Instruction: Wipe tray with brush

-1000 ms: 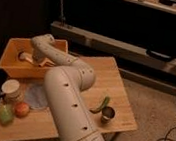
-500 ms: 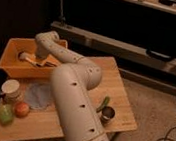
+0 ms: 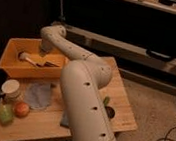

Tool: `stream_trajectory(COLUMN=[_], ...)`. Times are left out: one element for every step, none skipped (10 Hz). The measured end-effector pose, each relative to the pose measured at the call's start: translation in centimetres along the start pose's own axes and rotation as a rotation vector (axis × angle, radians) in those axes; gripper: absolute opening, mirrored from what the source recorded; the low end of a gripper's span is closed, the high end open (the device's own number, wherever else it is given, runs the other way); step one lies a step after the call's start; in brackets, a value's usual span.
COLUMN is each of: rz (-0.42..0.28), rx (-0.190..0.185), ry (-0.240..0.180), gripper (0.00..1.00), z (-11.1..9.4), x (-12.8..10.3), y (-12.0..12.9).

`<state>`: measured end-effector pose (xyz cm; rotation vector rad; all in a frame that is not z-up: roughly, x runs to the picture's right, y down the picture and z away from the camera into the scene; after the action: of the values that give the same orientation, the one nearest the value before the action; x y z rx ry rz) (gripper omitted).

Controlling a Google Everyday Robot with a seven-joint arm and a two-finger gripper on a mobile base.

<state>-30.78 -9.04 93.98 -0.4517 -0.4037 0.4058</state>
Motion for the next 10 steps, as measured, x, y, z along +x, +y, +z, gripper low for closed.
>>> stream_trajectory(rz=[0.001,0.002,-0.004,-0.016,-0.022,-0.028,-0.037,-0.041,-0.044,-0.053], rx=[0.011,0.007,0.003,-0.004,-0.010,-0.019,-0.028,-0.028,-0.022,-0.016], ry=[-0.016,-0.024,-0.037,-0.048,-0.060,-0.067,-0.077,-0.077,-0.070,-0.052], gripper=[0.33,0.41,0.51,0.63,0.72,0.78,0.80,0.80,0.80,0.80], z=[0.0,0.4,0.7,1.6,2.4,3.4,4.6,5.4,5.8,6.4], x=[-0.3,-0.3,-0.5,-0.6,-1.0,-1.6,-2.6,-2.8,-2.8,-2.6], y=[-0.1,0.0,0.1,0.2,0.2,0.4,0.7,0.6,0.3,0.1])
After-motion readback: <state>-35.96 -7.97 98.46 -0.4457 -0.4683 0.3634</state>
